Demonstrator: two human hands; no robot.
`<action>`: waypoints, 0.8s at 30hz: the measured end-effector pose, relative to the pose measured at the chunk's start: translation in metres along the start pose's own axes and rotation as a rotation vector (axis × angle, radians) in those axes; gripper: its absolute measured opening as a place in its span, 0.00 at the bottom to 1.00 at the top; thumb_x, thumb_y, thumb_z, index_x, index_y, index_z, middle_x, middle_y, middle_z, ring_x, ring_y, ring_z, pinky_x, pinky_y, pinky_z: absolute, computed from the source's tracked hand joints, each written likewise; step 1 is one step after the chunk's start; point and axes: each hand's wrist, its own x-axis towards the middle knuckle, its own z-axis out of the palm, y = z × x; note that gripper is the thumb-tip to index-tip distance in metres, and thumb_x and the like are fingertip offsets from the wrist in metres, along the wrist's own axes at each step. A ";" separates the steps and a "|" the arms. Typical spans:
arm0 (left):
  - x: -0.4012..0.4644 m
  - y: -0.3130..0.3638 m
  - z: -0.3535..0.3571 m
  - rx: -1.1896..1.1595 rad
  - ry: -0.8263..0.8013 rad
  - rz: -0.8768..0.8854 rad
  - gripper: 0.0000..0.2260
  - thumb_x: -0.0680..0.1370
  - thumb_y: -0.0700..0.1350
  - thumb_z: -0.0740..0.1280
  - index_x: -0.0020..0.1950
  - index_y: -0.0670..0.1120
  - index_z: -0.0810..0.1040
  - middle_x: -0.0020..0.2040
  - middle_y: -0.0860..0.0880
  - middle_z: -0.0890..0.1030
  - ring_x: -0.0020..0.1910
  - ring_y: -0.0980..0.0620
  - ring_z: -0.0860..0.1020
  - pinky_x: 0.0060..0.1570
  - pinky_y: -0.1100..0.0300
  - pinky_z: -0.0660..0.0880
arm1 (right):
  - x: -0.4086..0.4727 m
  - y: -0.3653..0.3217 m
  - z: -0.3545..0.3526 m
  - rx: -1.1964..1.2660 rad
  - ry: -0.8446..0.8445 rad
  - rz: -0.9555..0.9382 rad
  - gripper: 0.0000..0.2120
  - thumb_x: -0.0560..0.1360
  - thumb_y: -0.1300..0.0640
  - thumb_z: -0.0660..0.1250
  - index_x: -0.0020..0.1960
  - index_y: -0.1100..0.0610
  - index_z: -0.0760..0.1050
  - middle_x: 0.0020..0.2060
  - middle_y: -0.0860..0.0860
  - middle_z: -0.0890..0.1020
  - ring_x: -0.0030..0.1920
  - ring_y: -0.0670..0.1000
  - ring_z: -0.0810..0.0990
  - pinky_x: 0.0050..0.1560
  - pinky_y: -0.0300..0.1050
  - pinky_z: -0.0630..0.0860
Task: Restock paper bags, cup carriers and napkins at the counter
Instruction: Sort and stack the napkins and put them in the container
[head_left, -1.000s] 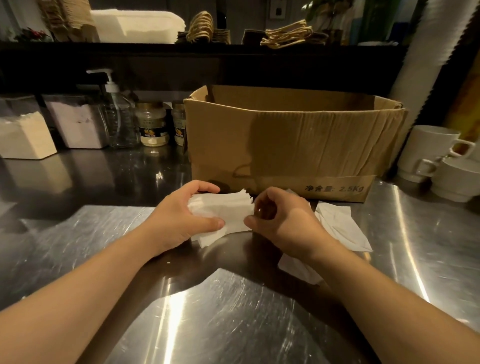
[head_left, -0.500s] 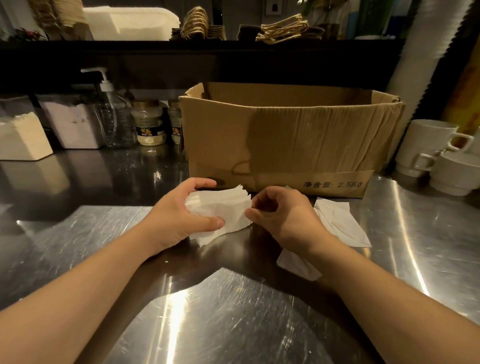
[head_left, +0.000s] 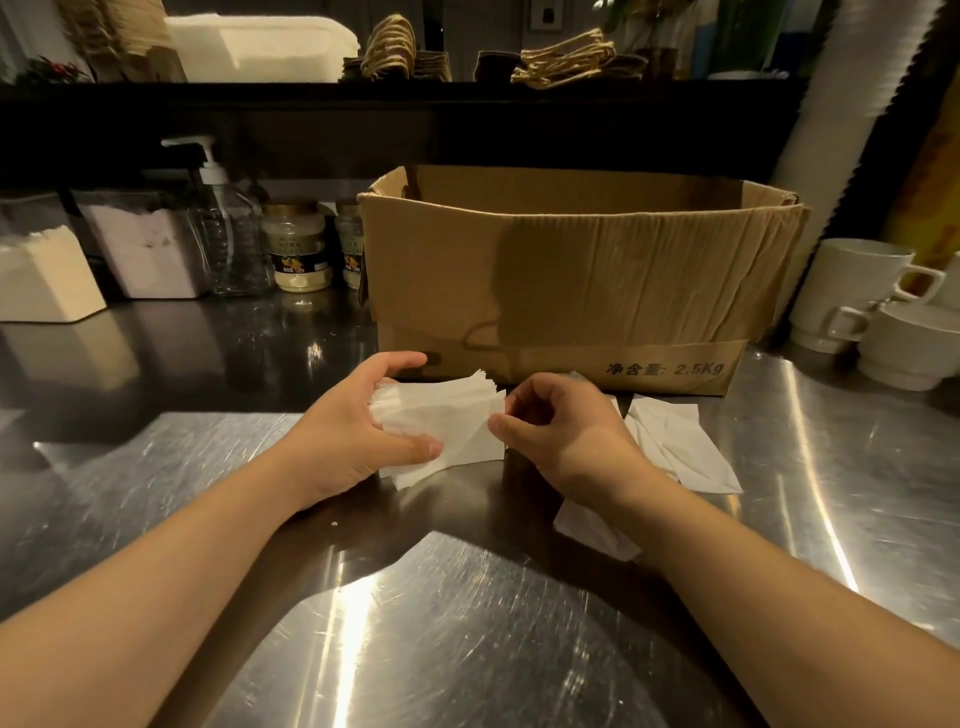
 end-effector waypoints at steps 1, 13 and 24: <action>0.000 0.000 0.000 0.004 -0.003 -0.001 0.38 0.67 0.40 0.83 0.69 0.64 0.71 0.60 0.51 0.78 0.55 0.50 0.81 0.54 0.56 0.83 | 0.000 0.000 0.000 0.003 0.009 0.000 0.07 0.75 0.49 0.75 0.45 0.50 0.79 0.39 0.46 0.83 0.42 0.49 0.81 0.43 0.43 0.78; 0.001 0.001 -0.006 -0.008 -0.065 -0.045 0.39 0.61 0.53 0.86 0.67 0.68 0.71 0.59 0.60 0.79 0.56 0.52 0.81 0.56 0.58 0.80 | -0.003 -0.004 -0.016 0.010 -0.067 -0.025 0.04 0.77 0.51 0.74 0.48 0.48 0.80 0.38 0.46 0.83 0.38 0.47 0.81 0.36 0.42 0.79; 0.002 0.000 -0.015 -0.171 -0.092 -0.099 0.31 0.72 0.36 0.76 0.69 0.60 0.74 0.62 0.47 0.81 0.58 0.45 0.83 0.59 0.45 0.81 | -0.009 -0.019 -0.038 0.136 -0.447 -0.026 0.05 0.76 0.63 0.72 0.48 0.54 0.83 0.45 0.55 0.86 0.45 0.57 0.84 0.49 0.53 0.84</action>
